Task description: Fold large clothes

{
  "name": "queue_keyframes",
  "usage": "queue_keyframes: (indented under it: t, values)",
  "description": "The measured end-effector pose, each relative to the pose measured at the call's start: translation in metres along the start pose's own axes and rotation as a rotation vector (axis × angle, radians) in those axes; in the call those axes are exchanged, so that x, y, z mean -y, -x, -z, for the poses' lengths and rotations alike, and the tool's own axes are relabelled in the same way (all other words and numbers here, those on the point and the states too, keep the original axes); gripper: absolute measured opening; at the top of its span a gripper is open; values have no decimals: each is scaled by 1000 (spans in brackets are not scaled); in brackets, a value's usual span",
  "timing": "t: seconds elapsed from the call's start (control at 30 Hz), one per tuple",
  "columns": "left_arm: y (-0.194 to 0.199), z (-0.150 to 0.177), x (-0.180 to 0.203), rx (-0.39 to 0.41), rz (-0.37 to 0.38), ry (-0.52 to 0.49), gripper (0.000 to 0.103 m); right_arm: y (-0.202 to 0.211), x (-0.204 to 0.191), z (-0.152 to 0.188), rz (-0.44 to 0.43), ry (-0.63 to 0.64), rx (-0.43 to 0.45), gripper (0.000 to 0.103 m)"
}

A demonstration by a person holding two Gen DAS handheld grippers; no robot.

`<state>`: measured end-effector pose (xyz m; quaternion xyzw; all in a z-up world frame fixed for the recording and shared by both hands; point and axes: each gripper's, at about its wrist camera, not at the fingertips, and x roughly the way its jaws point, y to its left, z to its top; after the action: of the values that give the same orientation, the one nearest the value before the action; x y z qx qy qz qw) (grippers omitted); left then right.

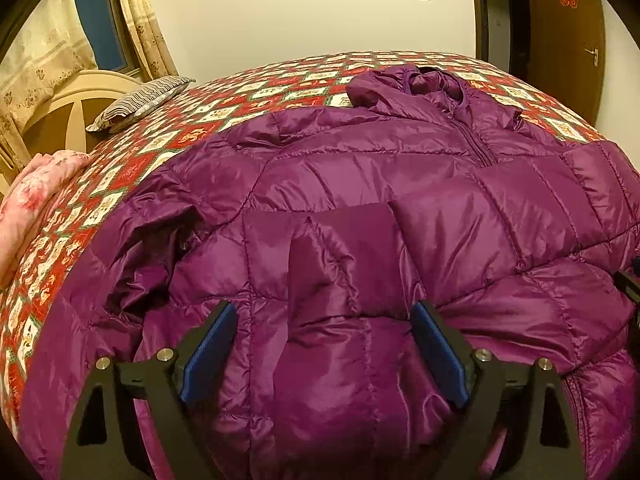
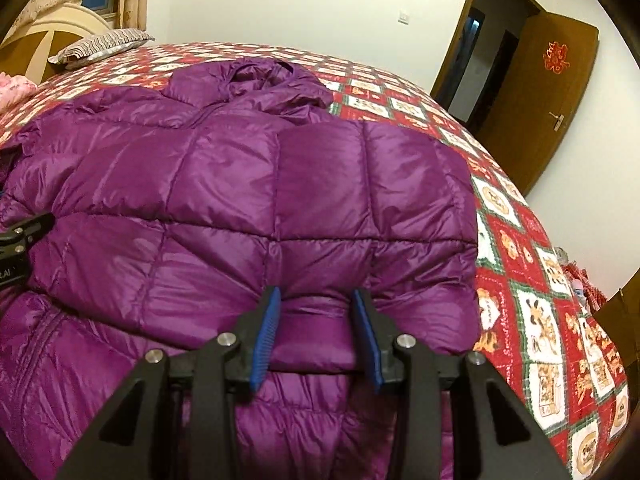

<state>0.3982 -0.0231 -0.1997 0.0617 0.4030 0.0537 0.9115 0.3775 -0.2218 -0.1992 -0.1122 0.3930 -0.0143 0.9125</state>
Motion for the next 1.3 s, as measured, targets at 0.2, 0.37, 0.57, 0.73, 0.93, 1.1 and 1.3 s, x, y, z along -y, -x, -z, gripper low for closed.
queue_keyframes:
  t: [0.2, 0.37, 0.57, 0.73, 0.93, 1.1, 1.3]
  values:
    - [-1, 0, -1, -5, 9, 6, 90, 0, -1, 0, 11, 8, 3, 42]
    - [-3, -1, -2, -13, 21, 15, 91, 0, -2, 1, 9, 5, 3, 42]
    - [0, -5, -7, -39, 39, 23, 91, 2, 1, -1, 3, 0, -2, 48]
    - [30, -14, -28, -5, 47, 44, 91, 32, 19, 0, -35, -51, 35, 76]
    - [75, -7, -46, 58, 6, -25, 91, 69, 9, 15, -52, 11, 36, 80]
    - [103, 13, -73, 90, -29, -43, 91, 97, 3, 37, -80, 41, 35, 83]
    - [121, 42, -112, 92, -106, -40, 91, 111, -2, 60, -104, 43, 32, 84]
